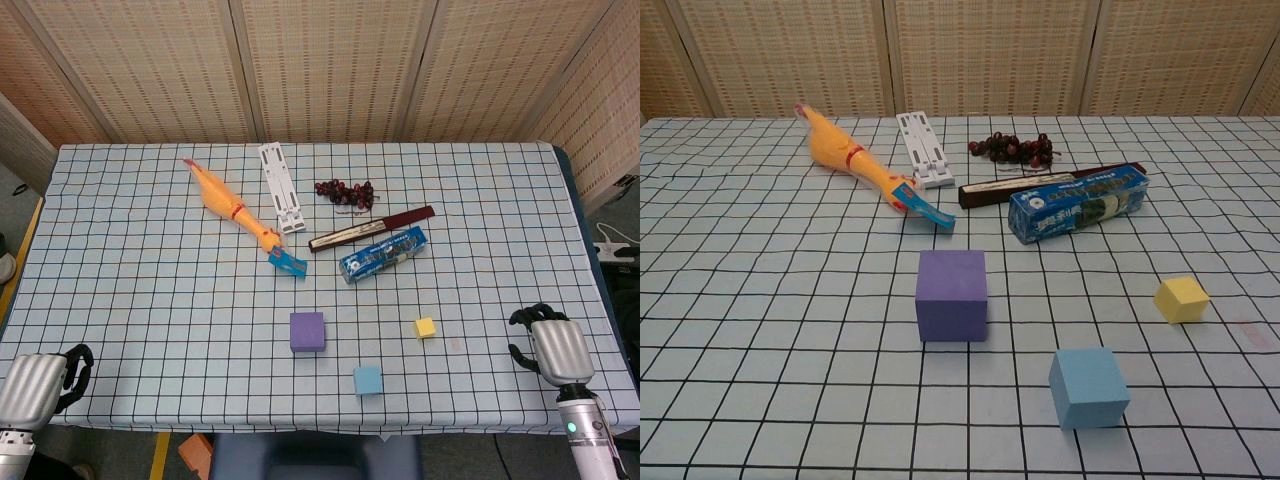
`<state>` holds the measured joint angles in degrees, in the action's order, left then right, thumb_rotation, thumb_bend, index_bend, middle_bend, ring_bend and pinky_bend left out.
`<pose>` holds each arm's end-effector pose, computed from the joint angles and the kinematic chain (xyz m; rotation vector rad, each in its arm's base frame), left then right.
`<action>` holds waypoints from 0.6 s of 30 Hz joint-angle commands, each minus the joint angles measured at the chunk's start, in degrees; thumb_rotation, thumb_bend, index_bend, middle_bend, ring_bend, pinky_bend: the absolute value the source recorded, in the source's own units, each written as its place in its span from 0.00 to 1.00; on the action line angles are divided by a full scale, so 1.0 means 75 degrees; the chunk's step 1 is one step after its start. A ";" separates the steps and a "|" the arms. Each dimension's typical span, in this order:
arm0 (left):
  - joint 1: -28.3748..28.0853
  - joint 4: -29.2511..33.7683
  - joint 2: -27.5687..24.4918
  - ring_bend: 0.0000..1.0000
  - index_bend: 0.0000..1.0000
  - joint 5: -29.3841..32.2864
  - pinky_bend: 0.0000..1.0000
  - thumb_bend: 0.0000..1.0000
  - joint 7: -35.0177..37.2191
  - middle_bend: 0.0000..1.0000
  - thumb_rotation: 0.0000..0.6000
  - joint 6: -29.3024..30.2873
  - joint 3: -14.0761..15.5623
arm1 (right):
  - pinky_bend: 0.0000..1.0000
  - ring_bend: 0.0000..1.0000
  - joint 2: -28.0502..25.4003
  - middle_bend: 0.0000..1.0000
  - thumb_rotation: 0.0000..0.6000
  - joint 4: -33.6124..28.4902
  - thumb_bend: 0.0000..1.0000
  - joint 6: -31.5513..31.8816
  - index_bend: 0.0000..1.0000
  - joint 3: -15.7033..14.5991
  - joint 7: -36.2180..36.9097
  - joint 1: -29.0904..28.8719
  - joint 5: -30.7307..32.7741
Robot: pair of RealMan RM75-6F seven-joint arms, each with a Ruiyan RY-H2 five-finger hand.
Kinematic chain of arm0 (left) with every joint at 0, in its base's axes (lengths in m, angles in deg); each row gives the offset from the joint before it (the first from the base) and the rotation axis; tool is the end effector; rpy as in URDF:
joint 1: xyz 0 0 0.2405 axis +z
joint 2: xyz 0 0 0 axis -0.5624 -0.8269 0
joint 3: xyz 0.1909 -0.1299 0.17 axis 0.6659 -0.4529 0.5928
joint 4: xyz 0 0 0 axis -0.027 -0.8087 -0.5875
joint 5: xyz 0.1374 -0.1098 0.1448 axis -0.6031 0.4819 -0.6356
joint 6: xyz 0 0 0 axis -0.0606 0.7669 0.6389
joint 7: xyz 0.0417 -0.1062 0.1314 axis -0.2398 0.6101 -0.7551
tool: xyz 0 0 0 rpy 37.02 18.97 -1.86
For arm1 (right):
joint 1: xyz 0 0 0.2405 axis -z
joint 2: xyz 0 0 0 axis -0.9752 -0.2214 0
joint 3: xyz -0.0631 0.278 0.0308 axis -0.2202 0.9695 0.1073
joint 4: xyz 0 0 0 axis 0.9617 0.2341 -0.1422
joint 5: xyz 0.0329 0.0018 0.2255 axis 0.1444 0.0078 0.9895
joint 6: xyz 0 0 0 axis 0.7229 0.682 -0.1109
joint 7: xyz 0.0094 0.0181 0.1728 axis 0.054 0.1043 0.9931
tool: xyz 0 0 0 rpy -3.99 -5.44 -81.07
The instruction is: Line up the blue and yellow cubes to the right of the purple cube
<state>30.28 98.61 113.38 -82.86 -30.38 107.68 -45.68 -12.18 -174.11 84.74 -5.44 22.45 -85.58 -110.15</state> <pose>-0.3111 0.1900 0.1486 -1.5187 -0.8485 -0.7840 -0.3541 -0.2342 0.0967 1.4833 -0.9005 0.7168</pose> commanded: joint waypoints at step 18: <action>-0.0057 0.0289 -0.0271 0.77 0.54 0.0282 0.98 0.47 0.0234 0.78 1.00 -0.0349 0.0062 | 0.74 0.68 0.0266 0.72 1.00 0.0380 0.16 0.0516 0.51 0.0035 0.0525 -0.0087 -0.0767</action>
<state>29.88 100.65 111.47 -80.66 -28.72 105.15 -45.27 -10.47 -171.58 88.64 -5.23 25.32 -85.89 -114.97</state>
